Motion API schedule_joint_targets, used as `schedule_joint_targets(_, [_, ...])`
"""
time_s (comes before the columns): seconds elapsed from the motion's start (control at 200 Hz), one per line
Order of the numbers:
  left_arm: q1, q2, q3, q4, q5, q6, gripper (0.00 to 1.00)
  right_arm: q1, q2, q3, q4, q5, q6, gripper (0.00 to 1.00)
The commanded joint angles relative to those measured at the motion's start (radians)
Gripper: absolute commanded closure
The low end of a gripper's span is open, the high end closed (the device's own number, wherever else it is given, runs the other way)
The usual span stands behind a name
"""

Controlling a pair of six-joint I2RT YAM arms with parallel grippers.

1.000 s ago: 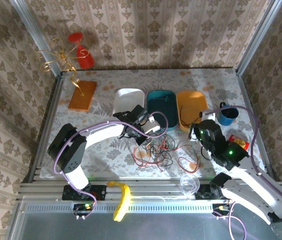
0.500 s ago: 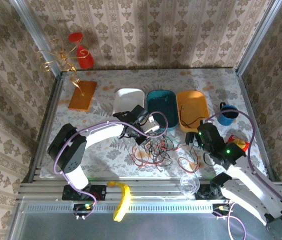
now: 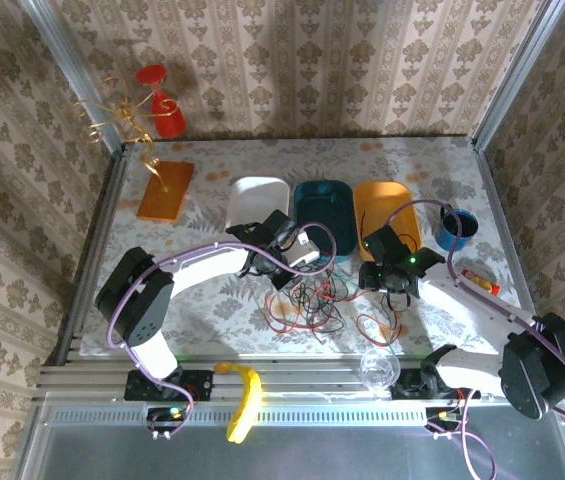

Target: Untangle the cables

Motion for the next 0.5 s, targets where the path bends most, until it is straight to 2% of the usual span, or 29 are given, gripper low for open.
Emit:
schedule_joint_targets(0.0, [-0.003, -0.016, 0.013, -0.016, -0.001, 0.011, 1.0, -0.042, 0.027, -0.018, 0.065, -0.076, 0.052, 0.51])
schedule_joint_targets(0.175, [-0.006, -0.017, 0.017, -0.024, -0.002, 0.015, 1.0, -0.102, 0.103, -0.006, 0.1, -0.094, 0.06, 0.5])
schedule_joint_targets(0.385, [-0.007, -0.014, 0.024, -0.028, -0.004, 0.021, 1.0, -0.107, 0.22, 0.017, 0.154, -0.105, 0.057, 0.53])
schedule_joint_targets(0.49, [-0.007, -0.012, 0.023, -0.026, -0.004, 0.021, 1.0, -0.108, 0.27, 0.017, 0.194, -0.122, 0.054, 0.59])
